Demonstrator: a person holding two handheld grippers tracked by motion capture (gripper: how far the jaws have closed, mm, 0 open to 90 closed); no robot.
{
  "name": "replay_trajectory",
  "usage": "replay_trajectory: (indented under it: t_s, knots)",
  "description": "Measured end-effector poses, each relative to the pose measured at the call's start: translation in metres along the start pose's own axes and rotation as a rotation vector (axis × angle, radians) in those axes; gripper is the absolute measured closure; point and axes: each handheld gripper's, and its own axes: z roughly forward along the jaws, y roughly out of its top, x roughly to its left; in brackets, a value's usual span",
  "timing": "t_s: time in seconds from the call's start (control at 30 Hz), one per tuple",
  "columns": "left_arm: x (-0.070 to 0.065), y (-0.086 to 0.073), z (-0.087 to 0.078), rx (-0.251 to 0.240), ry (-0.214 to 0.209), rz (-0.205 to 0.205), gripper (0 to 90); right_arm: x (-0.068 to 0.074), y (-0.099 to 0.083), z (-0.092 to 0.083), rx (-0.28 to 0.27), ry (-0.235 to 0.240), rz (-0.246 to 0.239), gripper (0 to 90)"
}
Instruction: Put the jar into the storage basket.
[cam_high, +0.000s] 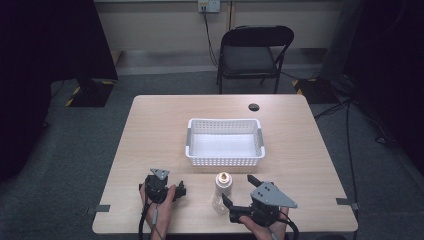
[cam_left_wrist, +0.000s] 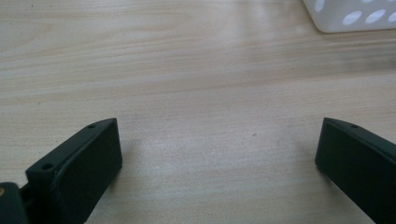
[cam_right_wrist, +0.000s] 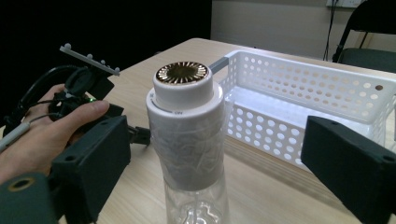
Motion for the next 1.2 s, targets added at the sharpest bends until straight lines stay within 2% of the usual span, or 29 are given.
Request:
replay_trajectory:
  t_s: [0.17, 0.27, 0.47, 0.53, 0.63, 0.7, 0.77, 0.83, 1.03, 1.1, 1.2]
  knots:
    - [0.0, 0.0, 0.0, 0.0, 0.0, 0.0, 0.0, 0.002, 0.0, 0.008, -0.004, 0.046, -0.036, 9.8]
    - [0.0, 0.0, 0.0, 0.0, 0.0, 0.0, 0.0, 0.003, -0.001, 0.012, -0.003, 0.053, -0.043, 12.1]
    - [0.0, 0.0, 0.0, 0.0, 0.0, 0.0, 0.0, 0.006, -0.004, 0.019, 0.003, 0.061, -0.06, 10.7]
    - [0.0, 0.0, 0.0, 0.0, 0.0, 0.0, 0.0, 0.006, -0.005, 0.022, 0.004, 0.081, -0.064, 14.1]
    - [0.0, 0.0, 0.0, 0.0, 0.0, 0.0, 0.0, 0.007, -0.006, 0.024, 0.006, 0.082, -0.066, 17.3]
    - [0.0, 0.0, 0.0, 0.0, 0.0, 0.0, 0.0, 0.008, -0.008, 0.026, -0.02, 0.083, -0.071, 20.4]
    - [0.0, 0.0, 0.0, 0.0, 0.0, 0.0, 0.0, 0.008, -0.01, 0.03, -0.02, 0.086, -0.065, 21.5]
    - [0.0, 0.0, 0.0, 0.0, 0.0, 0.0, 0.0, 0.006, -0.013, 0.034, -0.011, 0.095, -0.052, 26.4]
    - [0.0, 0.0, 0.0, 0.0, 0.0, 0.0, 0.0, 0.006, -0.018, 0.037, -0.002, 0.094, -0.049, 35.6]
    - [0.0, 0.0, 0.0, 0.0, 0.0, 0.001, 0.0, 0.004, -0.019, 0.037, -0.002, 0.087, -0.049, 41.9]
    - [0.0, 0.0, 0.0, 0.0, 0.0, 0.001, 0.0, 0.003, -0.019, 0.037, -0.003, 0.088, -0.048, 43.5]
